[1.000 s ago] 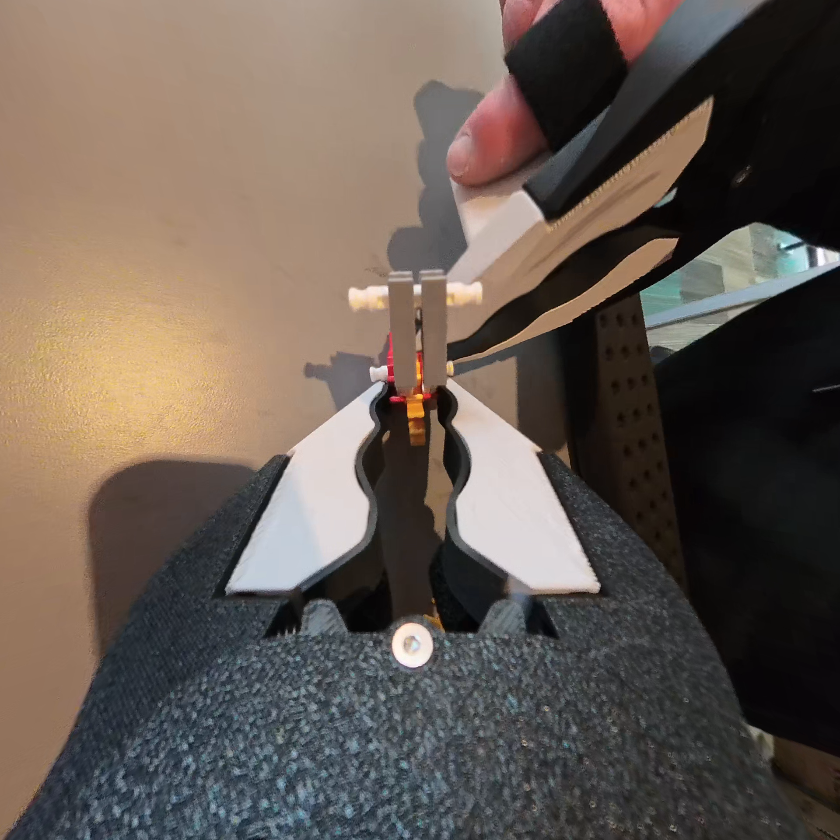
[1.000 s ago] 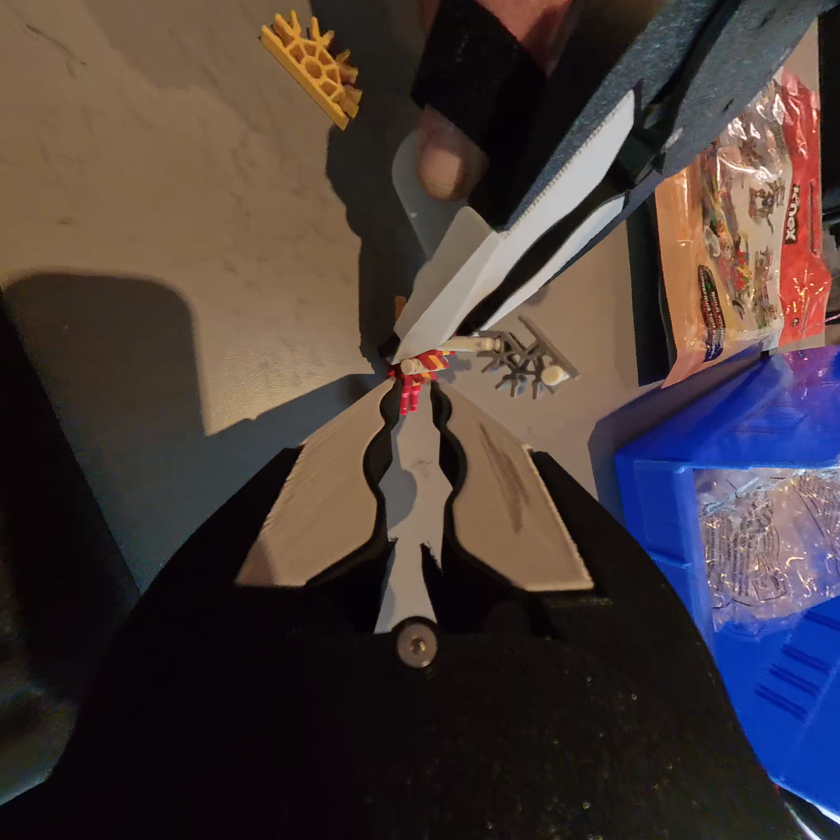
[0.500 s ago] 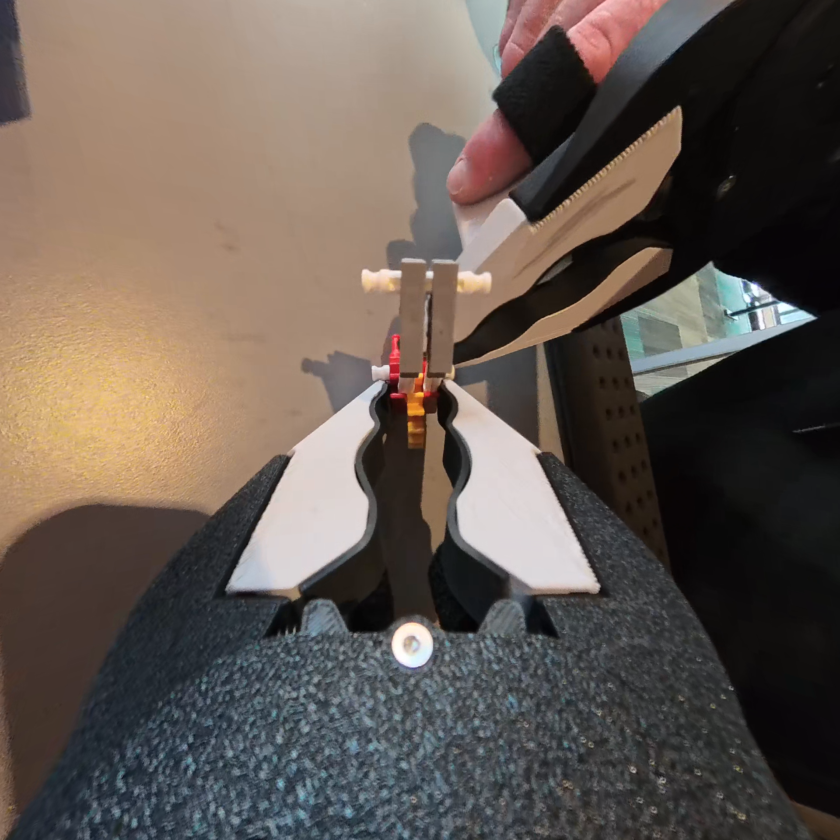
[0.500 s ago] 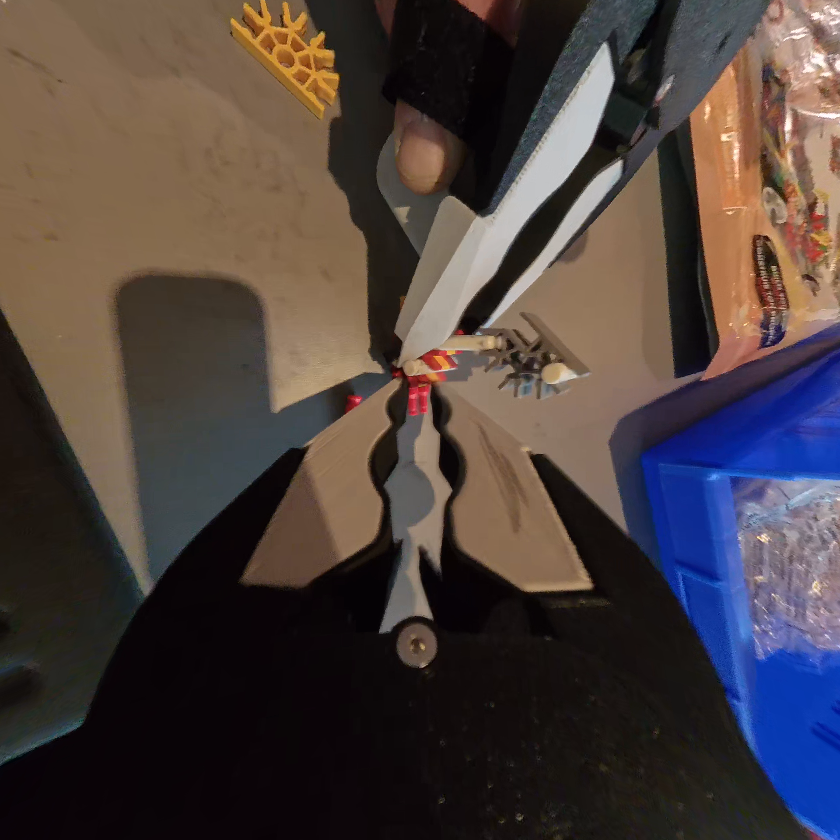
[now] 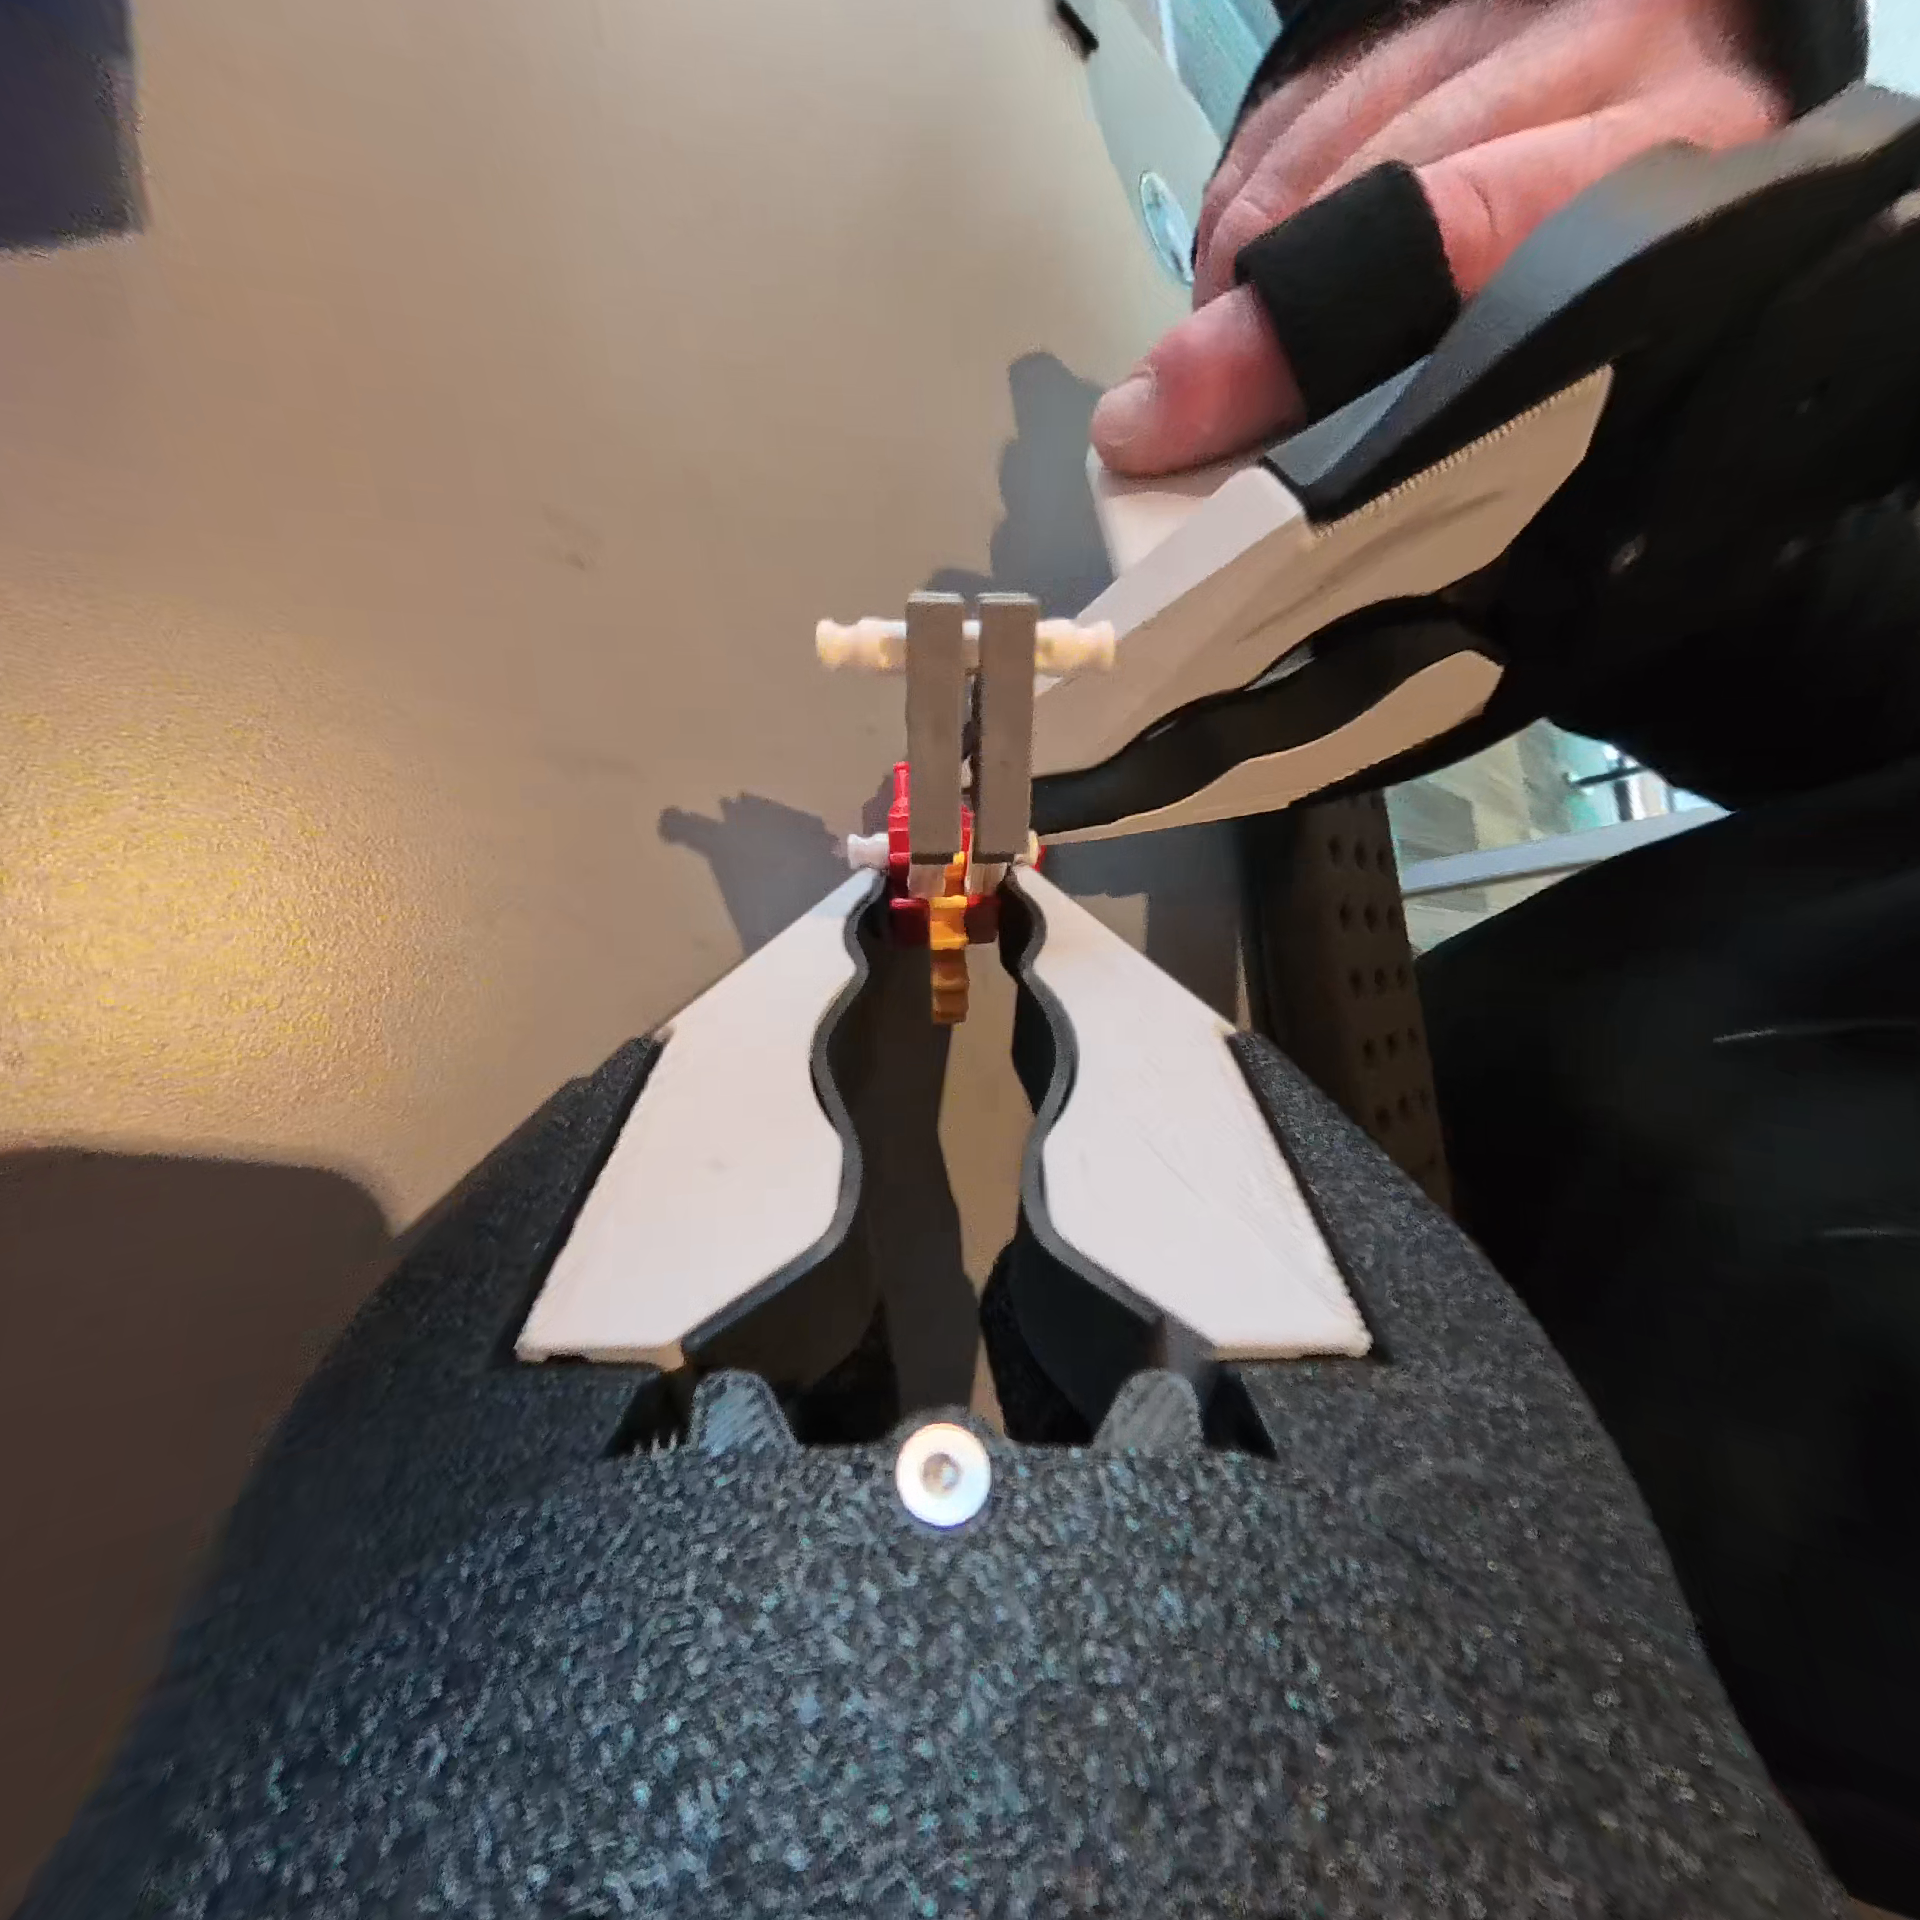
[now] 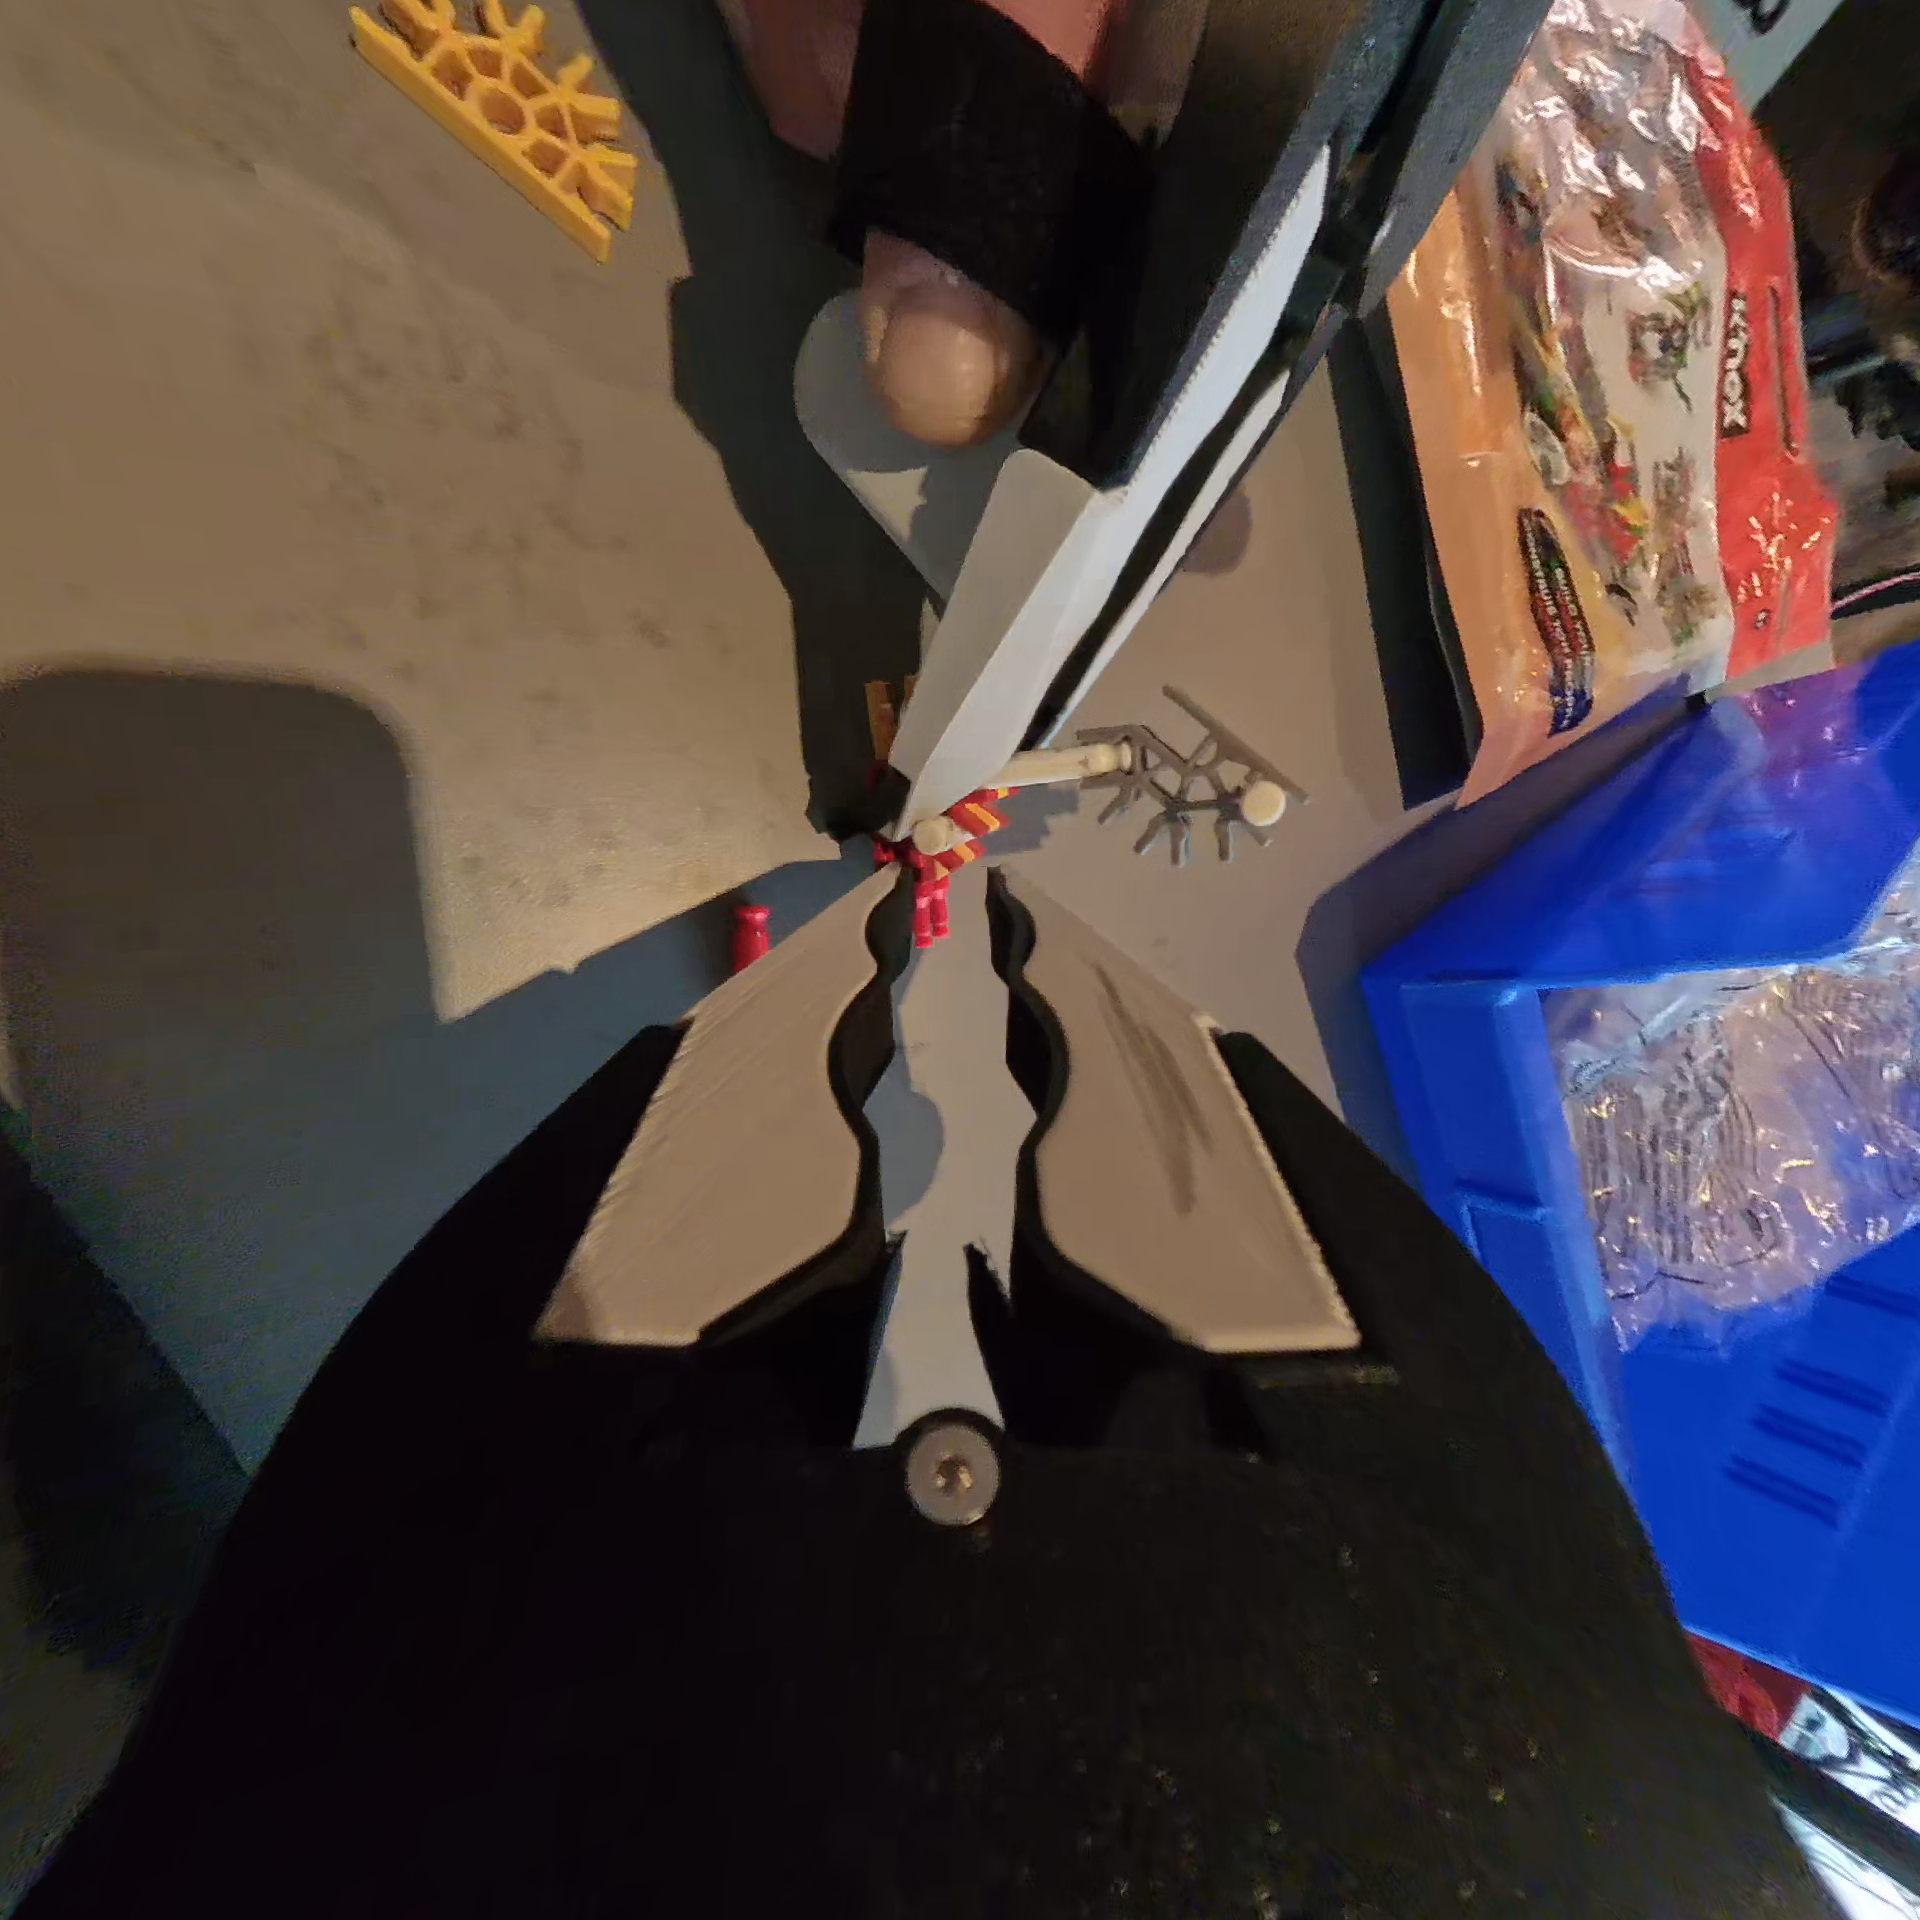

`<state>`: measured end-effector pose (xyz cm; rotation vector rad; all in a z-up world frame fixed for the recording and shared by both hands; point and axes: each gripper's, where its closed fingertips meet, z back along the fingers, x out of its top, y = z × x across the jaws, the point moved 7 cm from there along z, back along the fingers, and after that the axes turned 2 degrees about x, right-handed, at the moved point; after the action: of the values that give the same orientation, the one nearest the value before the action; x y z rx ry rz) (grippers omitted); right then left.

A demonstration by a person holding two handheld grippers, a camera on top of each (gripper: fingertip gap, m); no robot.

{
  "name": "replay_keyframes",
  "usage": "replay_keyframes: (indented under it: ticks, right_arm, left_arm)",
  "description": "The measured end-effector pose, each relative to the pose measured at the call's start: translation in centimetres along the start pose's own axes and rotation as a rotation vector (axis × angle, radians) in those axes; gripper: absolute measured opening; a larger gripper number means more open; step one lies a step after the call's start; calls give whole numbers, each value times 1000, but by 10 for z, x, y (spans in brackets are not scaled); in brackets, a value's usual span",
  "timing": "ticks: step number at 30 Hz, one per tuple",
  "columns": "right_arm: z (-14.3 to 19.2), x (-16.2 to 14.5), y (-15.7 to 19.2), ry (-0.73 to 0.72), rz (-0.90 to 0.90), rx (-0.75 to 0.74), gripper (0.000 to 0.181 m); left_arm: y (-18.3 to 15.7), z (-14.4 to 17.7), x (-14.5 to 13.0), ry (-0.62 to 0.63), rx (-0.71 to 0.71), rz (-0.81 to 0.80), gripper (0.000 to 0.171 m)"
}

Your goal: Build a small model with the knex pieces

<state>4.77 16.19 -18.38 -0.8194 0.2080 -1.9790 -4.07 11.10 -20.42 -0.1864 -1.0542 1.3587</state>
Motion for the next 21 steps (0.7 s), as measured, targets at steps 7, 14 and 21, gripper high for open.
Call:
replay_keyframes:
  ticks: [7, 14, 21]
  right_arm:
    - [-4, 2, -6, 44, 51, 52, 9]
    - [-8, 3, -15, 50, 40, 156, 8]
    - [-12, 9, -22, 139, 48, 226, 8]
  left_arm:
    - [5, 1, 4, -14, -18, 54, 16]
    - [9, 2, 5, -14, -46, 98, 16]
    - [11, 4, 6, -27, -43, 117, 16]
